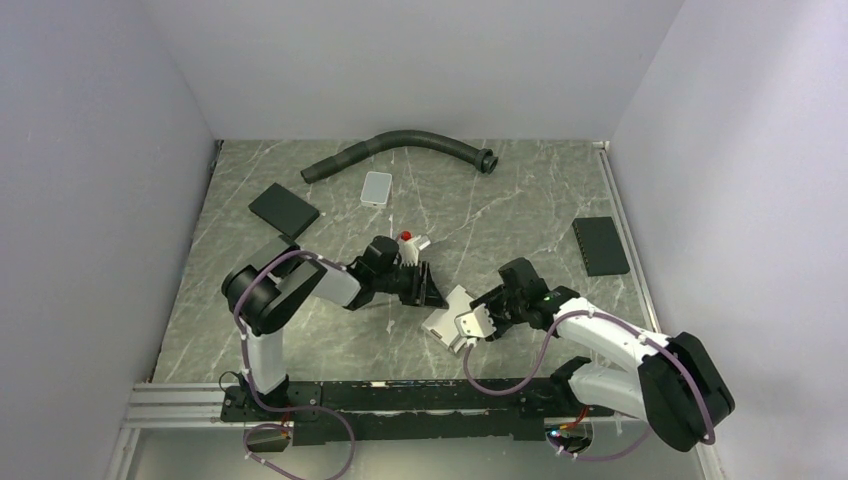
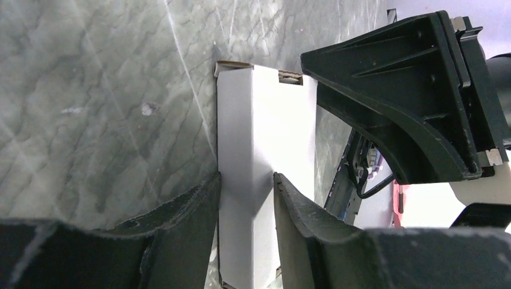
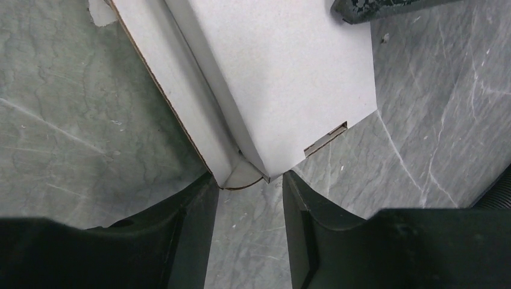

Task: Fold the paper box
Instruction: Close the paper box at the center of the board.

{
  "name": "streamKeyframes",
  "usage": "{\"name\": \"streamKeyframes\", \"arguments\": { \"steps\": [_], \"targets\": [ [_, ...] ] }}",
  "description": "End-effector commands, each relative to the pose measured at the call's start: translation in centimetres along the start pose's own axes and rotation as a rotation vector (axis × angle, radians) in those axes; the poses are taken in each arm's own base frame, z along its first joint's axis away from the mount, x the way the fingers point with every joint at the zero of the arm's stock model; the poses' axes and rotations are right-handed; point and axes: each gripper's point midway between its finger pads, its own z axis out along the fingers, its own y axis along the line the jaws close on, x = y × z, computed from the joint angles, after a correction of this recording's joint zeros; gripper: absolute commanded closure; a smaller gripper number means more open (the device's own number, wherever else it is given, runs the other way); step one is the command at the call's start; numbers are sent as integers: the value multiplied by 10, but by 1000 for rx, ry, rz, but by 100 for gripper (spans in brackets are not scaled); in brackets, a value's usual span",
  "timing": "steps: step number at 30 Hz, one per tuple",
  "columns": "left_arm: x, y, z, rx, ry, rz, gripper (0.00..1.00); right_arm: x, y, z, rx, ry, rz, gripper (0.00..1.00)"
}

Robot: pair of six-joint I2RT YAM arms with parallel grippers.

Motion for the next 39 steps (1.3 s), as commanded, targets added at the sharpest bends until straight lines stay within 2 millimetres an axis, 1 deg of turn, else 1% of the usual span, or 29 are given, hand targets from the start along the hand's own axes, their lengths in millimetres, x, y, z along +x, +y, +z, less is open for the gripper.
{"name": "streamKeyframes", "arguments": {
  "steps": [1, 5, 10, 12, 18, 22, 27, 36, 39],
  "targets": [
    [45, 36, 4, -122, 156, -36, 53, -7, 13, 5, -69, -45, -7, 56],
    [45, 38, 9, -128, 178, -15, 50, -7, 10, 6, -65, -49, -21, 59],
    [48, 42, 14, -133, 207, -10, 50, -7, 3, 6, -40, -50, -29, 60],
    [51, 44, 18, -132, 222, -10, 51, -8, 1, 6, -28, -50, -40, 59],
    [56, 47, 23, -144, 255, 2, 53, -12, -14, 6, 20, -47, -70, 53],
    [57, 51, 25, -153, 264, 4, 54, -16, -19, 5, 37, -52, -76, 53],
    [58, 54, 28, -151, 280, 12, 55, -20, -22, 5, 49, -61, -93, 57],
    [58, 53, 34, -134, 317, 45, 55, -31, -36, 5, 74, -81, -125, 67],
    [60, 52, 37, -123, 334, 54, 55, -31, -40, 6, 94, -74, -126, 71]
  ]
}}
